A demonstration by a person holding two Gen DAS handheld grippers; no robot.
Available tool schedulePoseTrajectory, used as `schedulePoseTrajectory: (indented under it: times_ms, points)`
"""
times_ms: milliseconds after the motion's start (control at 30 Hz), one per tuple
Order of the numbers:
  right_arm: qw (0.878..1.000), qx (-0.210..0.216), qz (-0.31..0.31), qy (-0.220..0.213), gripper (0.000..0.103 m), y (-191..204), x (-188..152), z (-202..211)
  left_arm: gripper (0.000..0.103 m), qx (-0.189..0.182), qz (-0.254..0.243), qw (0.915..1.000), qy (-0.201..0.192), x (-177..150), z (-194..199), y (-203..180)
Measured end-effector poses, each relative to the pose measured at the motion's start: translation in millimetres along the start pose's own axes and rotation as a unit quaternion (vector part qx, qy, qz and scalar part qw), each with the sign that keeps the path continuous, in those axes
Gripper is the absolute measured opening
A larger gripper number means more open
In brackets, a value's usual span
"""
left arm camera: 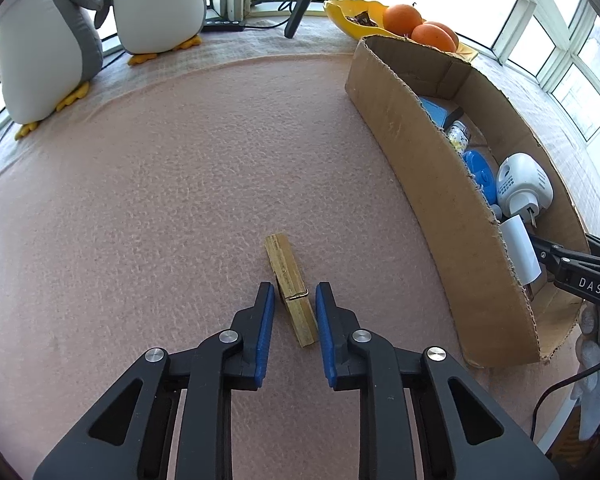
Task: Organize rigid objects
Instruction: 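Move the left tool down to the wooden clothespin and grasp it, then carry the wooden clothespin into the box and open the left tool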
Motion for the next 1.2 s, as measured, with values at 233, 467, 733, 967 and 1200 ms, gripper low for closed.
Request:
schedulePoseTrajectory:
  times_ms: [233,467,733,967,1200]
  points:
    - [1.000,0.000,0.000,0.000,0.059,-0.1,0.2,0.0,0.012,0.002,-0.004,1.0000,-0.004,0.1,-0.2,3.0]
    - [1.000,0.000,0.000,0.000,0.059,0.1,0.1,0.0,0.011,-0.005,0.000,1.0000,-0.005,0.6,1.2,3.9]
    - [1.000,0.000,0.000,0.000,0.059,0.2,0.2,0.0,0.011,-0.018,0.021,0.9996,-0.008,7.0,11.0,13.8]
    - [1.000,0.000,0.000,0.000,0.059,0.4,0.2,0.0,0.011,-0.031,0.006,0.9991,-0.029,23.3,31.0,2.4]
    - [1.000,0.000,0.000,0.000,0.059,0.5,0.2,0.0,0.011,-0.048,-0.031,0.9969,-0.055,51.3,47.0,-32.6]
Point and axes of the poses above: each gripper's, at about its wrist camera, not at the fingertips, and z roughly against the way its jaws point, y to its left, x to its top, the point moved 7 cm from there along -z, roughly the way its jaws point, and after that the axes turned 12 degrees about z, right-handed, at the moved point
